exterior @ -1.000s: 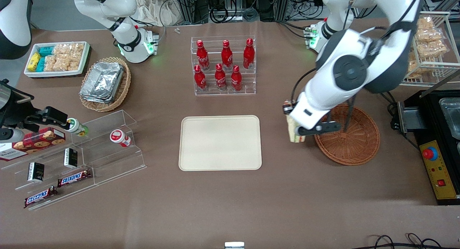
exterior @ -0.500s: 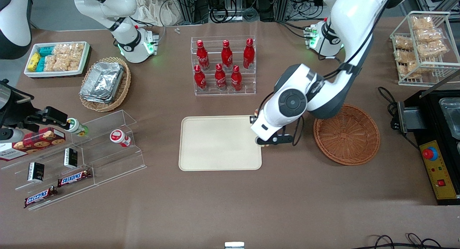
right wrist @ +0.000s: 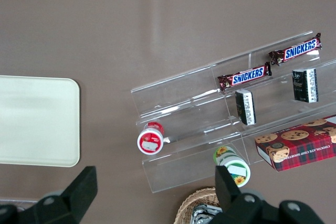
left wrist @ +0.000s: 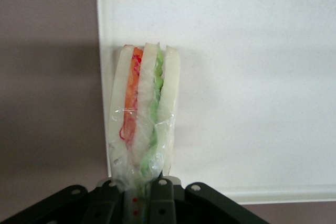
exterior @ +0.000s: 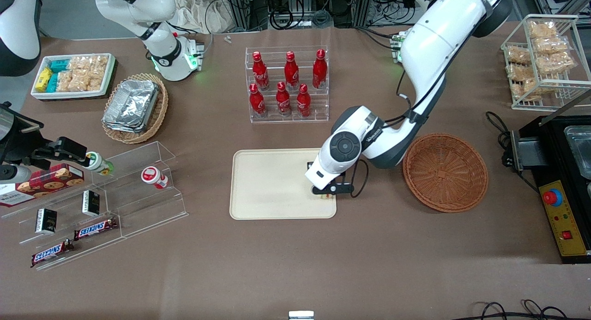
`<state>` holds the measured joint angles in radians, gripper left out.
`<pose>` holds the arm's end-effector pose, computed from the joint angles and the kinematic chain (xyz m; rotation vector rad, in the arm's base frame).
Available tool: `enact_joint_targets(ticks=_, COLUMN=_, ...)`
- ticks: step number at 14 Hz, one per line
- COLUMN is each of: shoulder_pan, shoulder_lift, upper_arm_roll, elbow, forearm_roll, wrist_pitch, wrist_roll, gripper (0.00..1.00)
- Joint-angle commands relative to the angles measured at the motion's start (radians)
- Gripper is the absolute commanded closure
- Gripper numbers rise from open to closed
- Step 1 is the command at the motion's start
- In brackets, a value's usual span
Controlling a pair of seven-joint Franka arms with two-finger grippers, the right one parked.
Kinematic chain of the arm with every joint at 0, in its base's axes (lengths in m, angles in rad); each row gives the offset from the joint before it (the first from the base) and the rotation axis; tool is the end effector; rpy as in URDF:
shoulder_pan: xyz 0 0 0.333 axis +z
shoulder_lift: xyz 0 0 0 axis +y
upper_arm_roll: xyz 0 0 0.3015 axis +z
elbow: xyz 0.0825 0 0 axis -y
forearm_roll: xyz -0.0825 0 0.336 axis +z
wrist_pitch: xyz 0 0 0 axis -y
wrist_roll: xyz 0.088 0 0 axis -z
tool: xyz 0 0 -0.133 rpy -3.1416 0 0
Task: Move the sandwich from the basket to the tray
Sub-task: 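Carry the sandwich over the cream tray with the left gripper, then lower the sandwich onto the tray and open the left gripper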
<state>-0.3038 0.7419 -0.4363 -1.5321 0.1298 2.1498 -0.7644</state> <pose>0.5120 -0.4025 0.2360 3.0312 0.0667 -0.2538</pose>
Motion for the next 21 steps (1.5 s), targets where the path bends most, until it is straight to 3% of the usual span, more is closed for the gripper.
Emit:
enact_joint_targets(ticks=1, shoulder_pan=-0.020, shoulder_lift=0.030, upper_arm_roll=0.008, elbow=0.032, forearm_roll=0.021, wrist_pitch=0.013, wrist_roll=-0.024, gripper=1.00)
enact_joint_targets(ticks=2, shoulder_pan=-0.021, shoulder_lift=0.033, upper_arm_roll=0.008, elbow=0.032, forearm_roll=0.022, wrist_pitch=0.013, wrist_roll=-0.023, gripper=1.00)
enact_joint_targets(ticks=3, shoulder_pan=-0.020, shoulder_lift=0.033, upper_arm_roll=0.008, elbow=0.033, forearm_roll=0.021, wrist_pitch=0.013, wrist_roll=-0.022, gripper=0.78)
enact_joint_targets(ticks=4, shoulder_pan=-0.020, shoulder_lift=0.033, upper_arm_roll=0.010, elbow=0.035, forearm_roll=0.020, wrist_pitch=0.013, wrist_roll=-0.022, gripper=0.21)
enact_joint_targets(ticks=5, shoulder_pan=-0.020, shoulder_lift=0.030, upper_arm_roll=0.013, elbow=0.039, forearm_roll=0.020, wrist_pitch=0.012, wrist_roll=-0.018, gripper=0.00)
enact_joint_targets(ticks=9, shoulder_pan=-0.009, shoulder_lift=-0.031, upper_arm_roll=0.021, elbow=0.058, forearm_roll=0.020, wrist_pitch=-0.010, wrist_roll=-0.022, gripper=0.00)
enact_joint_targets(ticks=13, shoulder_pan=-0.005, shoulder_lift=-0.179, upper_arm_roll=0.077, elbow=0.105, forearm_roll=0.016, wrist_pitch=-0.229, wrist_roll=-0.004, gripper=0.00)
enact_joint_targets(ticks=17, shoulder_pan=0.110, shoulder_lift=-0.324, upper_arm_roll=0.082, elbow=0.104, forearm_roll=-0.062, wrist_pitch=-0.390, wrist_roll=0.158, gripper=0.00)
enact_joint_targets(ticks=21, shoulder_pan=0.210, shoulder_lift=-0.410, upper_arm_roll=0.082, elbow=0.098, forearm_roll=-0.076, wrist_pitch=-0.461, wrist_roll=0.238, gripper=0.00)
